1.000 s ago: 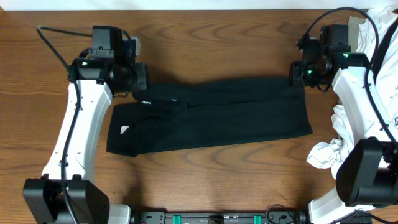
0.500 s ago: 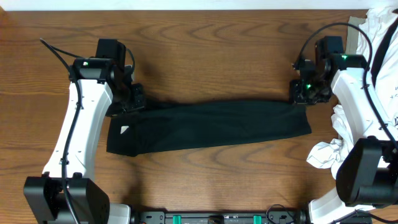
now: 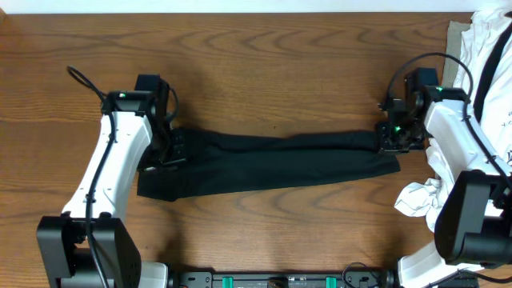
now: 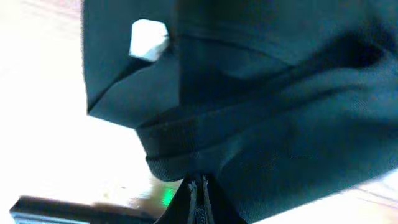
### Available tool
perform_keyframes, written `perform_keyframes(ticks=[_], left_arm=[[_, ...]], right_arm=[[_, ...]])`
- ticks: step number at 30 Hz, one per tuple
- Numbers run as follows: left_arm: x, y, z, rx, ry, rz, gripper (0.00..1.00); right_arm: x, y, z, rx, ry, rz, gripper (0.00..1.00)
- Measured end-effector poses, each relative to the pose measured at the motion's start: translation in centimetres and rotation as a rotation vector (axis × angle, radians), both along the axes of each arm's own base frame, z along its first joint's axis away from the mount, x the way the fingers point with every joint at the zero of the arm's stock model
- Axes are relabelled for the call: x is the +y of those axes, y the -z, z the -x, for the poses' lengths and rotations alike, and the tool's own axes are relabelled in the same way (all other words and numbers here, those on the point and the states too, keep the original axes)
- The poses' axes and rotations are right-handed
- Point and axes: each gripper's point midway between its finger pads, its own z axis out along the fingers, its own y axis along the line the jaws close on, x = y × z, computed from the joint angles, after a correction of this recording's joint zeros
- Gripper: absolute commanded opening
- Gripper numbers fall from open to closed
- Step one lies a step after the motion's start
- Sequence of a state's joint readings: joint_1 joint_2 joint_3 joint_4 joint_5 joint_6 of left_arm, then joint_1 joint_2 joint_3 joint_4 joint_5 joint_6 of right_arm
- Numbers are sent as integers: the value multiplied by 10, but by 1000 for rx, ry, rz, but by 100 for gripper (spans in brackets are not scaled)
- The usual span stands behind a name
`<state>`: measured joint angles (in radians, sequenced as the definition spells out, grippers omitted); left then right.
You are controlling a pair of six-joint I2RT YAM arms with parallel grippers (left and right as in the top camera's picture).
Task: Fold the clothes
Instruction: 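Fold the top half down toward the bottom edge with both grippers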
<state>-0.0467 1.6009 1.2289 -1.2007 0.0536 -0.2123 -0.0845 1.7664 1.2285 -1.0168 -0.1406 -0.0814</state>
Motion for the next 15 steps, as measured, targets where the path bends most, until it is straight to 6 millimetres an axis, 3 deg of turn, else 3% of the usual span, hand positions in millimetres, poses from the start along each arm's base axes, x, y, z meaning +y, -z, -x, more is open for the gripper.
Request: perform_keyframes(ticks=[15], left_arm=[[12, 30, 7, 3, -47, -74, 6]], right_arm=[[-10, 12, -11, -64, 23, 13, 1]])
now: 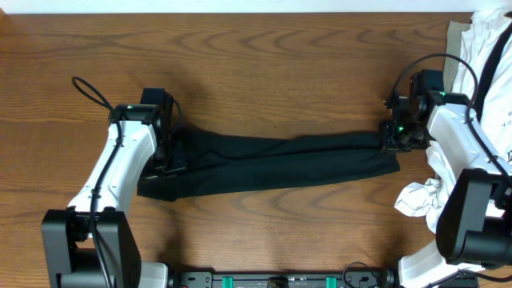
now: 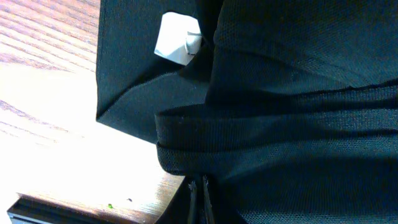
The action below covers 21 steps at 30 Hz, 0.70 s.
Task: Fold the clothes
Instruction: 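Fold the top half down toward the bottom edge with both grippers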
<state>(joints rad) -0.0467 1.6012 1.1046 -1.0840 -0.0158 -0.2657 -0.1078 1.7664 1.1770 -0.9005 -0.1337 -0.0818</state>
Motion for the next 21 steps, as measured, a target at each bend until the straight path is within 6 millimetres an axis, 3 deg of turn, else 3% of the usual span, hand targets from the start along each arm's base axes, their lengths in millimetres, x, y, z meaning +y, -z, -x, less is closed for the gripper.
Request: perform_keyframes(ticks=[7, 9, 10, 11, 13, 16, 21], left_arm=[[1, 0, 0, 1, 0, -5, 7], [1, 0, 0, 1, 1, -8, 16], [2, 0, 1, 3, 4, -11, 31], [3, 0, 2, 7, 5, -16, 39], [4, -1, 3, 13, 3, -21, 44], [5, -1, 8, 35, 2, -25, 52], [5, -12, 7, 41, 2, -28, 56]], right_arm=[[0, 16, 3, -16, 0, 2, 1], [1, 22, 6, -14, 0, 2, 1], [1, 26, 8, -10, 0, 2, 3], [1, 28, 10, -7, 1, 4, 11], [0, 30, 13, -1, -1, 8, 25], [-1, 30, 12, -6, 0, 15, 29], [5, 17, 8, 2, -4, -22, 38]])
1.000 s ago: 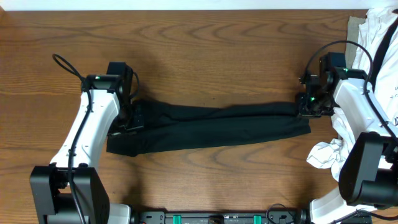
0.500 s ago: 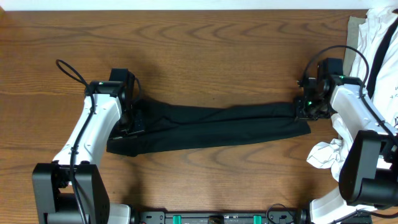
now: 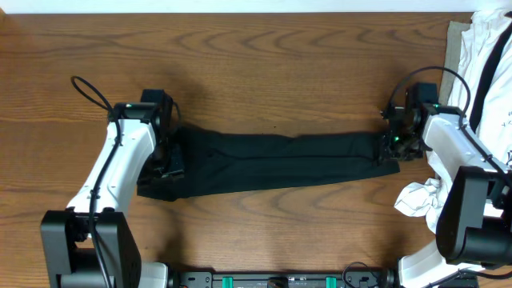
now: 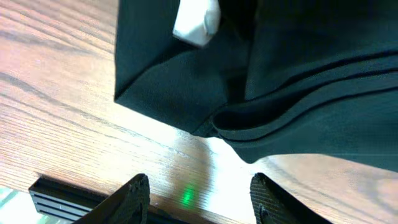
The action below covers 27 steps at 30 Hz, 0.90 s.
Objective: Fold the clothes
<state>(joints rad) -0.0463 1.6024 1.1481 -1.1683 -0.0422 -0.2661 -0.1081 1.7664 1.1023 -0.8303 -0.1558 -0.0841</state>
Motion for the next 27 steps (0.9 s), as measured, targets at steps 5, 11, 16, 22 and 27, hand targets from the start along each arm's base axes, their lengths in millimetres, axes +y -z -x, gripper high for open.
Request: perform_keyframes(ticks=[5, 11, 16, 22, 27], left_arm=[[-2, -30, -38, -138, 0, 6, 59], [-7, -38, -49, -186, -2, 38, 42], [-13, -35, -57, -220, -2, 72, 15], [-21, -23, -60, -224, -2, 119, 14], [-24, -9, -67, -210, -4, 133, 14]], right_arm=[[8, -35, -19, -32, -6, -57, 45], [22, -60, -28, -49, -21, -127, 46], [53, -65, -29, -63, -83, -214, 41], [107, -56, -38, -150, -235, -261, 18], [143, -36, -41, -242, -331, -282, 13]])
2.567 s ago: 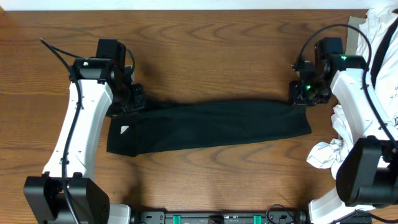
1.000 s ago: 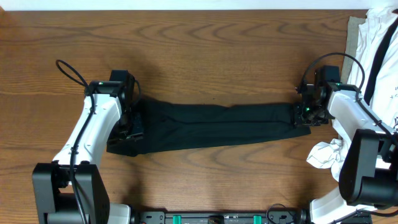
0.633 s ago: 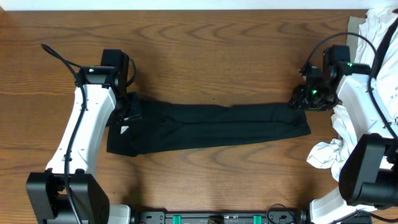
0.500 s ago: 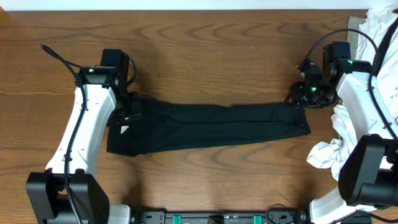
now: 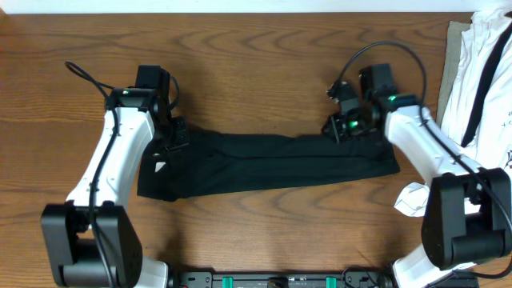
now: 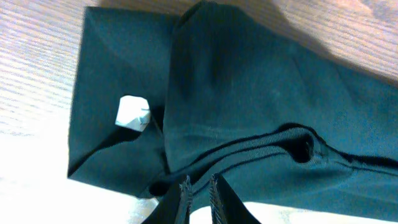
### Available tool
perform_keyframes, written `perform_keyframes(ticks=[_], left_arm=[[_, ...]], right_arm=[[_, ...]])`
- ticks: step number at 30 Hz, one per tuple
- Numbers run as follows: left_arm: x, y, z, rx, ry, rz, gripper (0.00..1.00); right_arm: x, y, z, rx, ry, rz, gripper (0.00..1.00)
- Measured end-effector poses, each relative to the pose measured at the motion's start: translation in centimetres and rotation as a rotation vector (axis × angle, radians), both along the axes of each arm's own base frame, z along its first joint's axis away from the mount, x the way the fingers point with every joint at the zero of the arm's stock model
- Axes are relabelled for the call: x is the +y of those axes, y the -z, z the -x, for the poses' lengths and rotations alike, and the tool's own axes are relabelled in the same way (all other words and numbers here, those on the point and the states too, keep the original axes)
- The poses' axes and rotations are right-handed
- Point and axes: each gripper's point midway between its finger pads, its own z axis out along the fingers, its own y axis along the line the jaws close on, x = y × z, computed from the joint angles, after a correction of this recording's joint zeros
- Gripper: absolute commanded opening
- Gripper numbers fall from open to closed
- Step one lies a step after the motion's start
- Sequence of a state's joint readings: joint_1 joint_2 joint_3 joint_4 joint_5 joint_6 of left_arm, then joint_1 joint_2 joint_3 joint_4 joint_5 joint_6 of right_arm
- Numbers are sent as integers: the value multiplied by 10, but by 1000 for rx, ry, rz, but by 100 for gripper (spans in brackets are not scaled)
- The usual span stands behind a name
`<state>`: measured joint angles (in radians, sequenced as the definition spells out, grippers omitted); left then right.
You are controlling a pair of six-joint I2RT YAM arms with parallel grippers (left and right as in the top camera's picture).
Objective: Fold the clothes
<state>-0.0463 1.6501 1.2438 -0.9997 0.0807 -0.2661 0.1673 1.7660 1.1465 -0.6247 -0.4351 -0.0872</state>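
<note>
A black garment (image 5: 272,164), folded lengthwise into a long strip, lies flat across the table. Its left end carries a small white tag (image 6: 132,113), which the overhead view also catches as the tag (image 5: 160,166). My left gripper (image 5: 173,136) hovers over the strip's far left edge. In the wrist view the left gripper (image 6: 199,188) has its jaws a narrow gap apart with nothing between them. My right gripper (image 5: 341,126) sits at the strip's far edge, left of its right end. Whether its jaws are apart is not visible.
A pile of white clothes (image 5: 490,64) fills the table's right edge on a tan sheet. Another crumpled white piece (image 5: 414,198) lies near the front right. The table (image 5: 256,64) is brown wood, and the arm bases stand at the front edge.
My left gripper's jaws were wide apart and are now nearly together, higher over the cloth. My right gripper was at the strip's right end and is now further left along the far edge.
At first both grippers were at the strip's ends, the left one shut on the folded edge. It was still shut on it later. Then it stood wide open with the cloth down on the table. Now both grippers are off the ends and the strip lies flat.
</note>
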Motion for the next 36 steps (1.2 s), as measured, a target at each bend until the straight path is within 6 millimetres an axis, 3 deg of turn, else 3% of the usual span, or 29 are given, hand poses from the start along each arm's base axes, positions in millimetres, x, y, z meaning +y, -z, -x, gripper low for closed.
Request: perform_keyframes(ticks=[5, 13, 22, 27, 36], left_arm=[[-1, 16, 0, 45, 0, 4, 14], [-2, 33, 0, 90, 1, 10, 14], [-3, 42, -1, 109, 0, 12, 14], [-3, 42, -1, 109, 0, 12, 14], [-3, 42, -2, 105, 0, 13, 14]], right_arm=[[18, 20, 8, -28, -18, -18, 13], [24, 47, 35, 27, -15, -18, 13], [24, 54, 45, 71, 15, -26, 10], [33, 50, 52, 122, 27, -94, 9], [31, 54, 94, 339, 61, -105, 9]])
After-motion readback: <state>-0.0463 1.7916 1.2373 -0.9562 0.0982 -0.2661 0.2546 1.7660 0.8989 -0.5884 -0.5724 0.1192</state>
